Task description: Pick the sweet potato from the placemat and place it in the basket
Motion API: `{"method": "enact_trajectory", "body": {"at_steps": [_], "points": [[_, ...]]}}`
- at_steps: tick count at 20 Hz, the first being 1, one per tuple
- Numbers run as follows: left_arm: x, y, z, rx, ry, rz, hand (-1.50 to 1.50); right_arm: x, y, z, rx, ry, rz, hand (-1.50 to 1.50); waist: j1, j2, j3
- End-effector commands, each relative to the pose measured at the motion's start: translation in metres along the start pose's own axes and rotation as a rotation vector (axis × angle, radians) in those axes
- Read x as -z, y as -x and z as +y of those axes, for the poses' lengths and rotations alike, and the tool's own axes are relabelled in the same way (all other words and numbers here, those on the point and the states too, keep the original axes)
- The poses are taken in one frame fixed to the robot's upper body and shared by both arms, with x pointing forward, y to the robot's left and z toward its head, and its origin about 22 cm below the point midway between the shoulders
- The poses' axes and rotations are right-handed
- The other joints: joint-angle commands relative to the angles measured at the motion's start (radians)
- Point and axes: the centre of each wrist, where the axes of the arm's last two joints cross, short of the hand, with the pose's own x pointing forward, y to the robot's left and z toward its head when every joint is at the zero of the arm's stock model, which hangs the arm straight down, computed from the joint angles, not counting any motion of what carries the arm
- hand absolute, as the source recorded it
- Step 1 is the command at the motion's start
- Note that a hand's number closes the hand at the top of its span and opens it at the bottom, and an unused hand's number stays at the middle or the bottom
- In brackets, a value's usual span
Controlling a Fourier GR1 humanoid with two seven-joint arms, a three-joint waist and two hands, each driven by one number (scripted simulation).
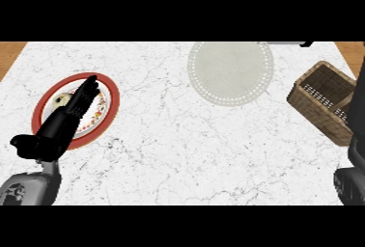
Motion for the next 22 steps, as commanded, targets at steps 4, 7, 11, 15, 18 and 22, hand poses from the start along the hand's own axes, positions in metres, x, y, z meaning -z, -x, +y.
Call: {"method": "enact_trajectory", "body": {"at_steps": [4,7,11,15,18,22], "points": [[0.011,0.001,-0.006,0.007,-0.014,0.004,0.0,0.05,0.038,-0.005,0.011,-0.01,0.123,1.5,-0.006,0.001,0.0],[0.0,-0.004,0.001,0.008,-0.016,-0.007,0.0,0.045,0.073,0.008,-0.042,-0.05,0.125,1.5,-0.004,-0.002,0.0],[0.006,0.007,-0.012,-0.009,0.004,-0.003,0.0,0.034,0.103,0.022,-0.024,0.008,0.11,1.5,-0.005,0.0,0.0],[0.007,0.005,-0.031,-0.01,0.008,0.005,0.0,0.062,0.135,0.008,-0.055,0.061,0.059,1.5,-0.006,-0.001,0.001],[0.005,0.0,-0.015,0.016,0.005,0.009,0.0,0.049,0.147,0.021,-0.084,0.065,0.041,1.5,-0.003,-0.001,0.0],[0.002,0.005,-0.02,-0.006,0.002,-0.007,0.0,0.069,0.165,0.006,0.079,0.21,0.093,1.5,-0.004,0.001,0.001]]}}
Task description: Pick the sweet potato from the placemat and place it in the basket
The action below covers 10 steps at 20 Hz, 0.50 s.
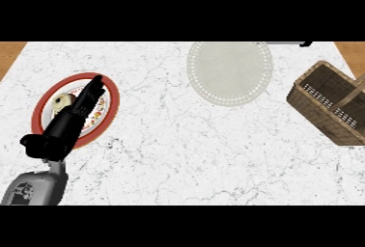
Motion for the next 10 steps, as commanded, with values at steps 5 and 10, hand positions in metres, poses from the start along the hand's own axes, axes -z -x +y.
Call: {"method": "enact_trajectory", "body": {"at_steps": [5,10], "points": [[0.001,-0.002,0.003,0.011,-0.001,-0.009,0.0,0.024,0.023,-0.002,0.044,0.032,-0.015,-1.5,0.0,-0.001,0.0],[-0.006,0.002,0.004,0.001,-0.006,-0.019,0.0,0.019,0.018,0.008,0.087,0.038,-0.042,-1.5,0.004,0.0,0.0]]}}
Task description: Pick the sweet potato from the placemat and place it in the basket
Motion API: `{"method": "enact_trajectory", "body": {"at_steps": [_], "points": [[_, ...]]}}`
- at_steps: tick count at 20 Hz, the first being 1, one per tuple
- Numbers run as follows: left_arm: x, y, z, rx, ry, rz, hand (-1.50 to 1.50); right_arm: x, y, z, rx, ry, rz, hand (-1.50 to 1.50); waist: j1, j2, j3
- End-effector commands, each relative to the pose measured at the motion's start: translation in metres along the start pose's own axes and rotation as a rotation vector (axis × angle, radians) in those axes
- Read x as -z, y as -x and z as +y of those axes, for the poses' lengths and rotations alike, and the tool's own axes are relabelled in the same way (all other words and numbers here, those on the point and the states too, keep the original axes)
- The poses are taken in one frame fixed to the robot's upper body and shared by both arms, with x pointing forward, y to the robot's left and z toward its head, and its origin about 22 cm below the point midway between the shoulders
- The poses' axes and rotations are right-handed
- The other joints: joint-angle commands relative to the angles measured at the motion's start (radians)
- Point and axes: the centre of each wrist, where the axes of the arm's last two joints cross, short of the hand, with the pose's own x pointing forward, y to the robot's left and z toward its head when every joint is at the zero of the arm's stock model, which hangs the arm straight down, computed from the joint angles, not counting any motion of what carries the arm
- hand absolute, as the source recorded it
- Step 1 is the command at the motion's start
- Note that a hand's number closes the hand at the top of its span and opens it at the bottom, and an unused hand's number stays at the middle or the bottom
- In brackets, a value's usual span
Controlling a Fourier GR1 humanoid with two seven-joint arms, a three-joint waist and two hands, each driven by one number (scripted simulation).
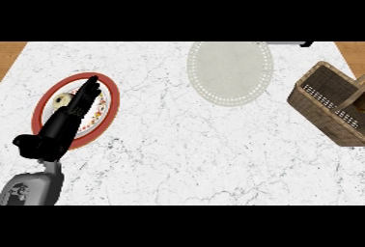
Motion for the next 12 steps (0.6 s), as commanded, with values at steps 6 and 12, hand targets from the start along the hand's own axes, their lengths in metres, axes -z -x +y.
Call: {"method": "enact_trajectory", "body": {"at_steps": [6,12], "points": [[0.007,-0.001,-0.009,0.01,-0.018,-0.007,0.0,0.012,-0.012,-0.028,0.208,0.061,0.01,-1.5,-0.005,-0.001,0.0],[-0.008,0.0,0.004,0.002,-0.008,0.009,0.0,0.019,-0.01,-0.077,0.328,0.063,0.164,-1.5,-0.012,-0.006,0.0]]}}
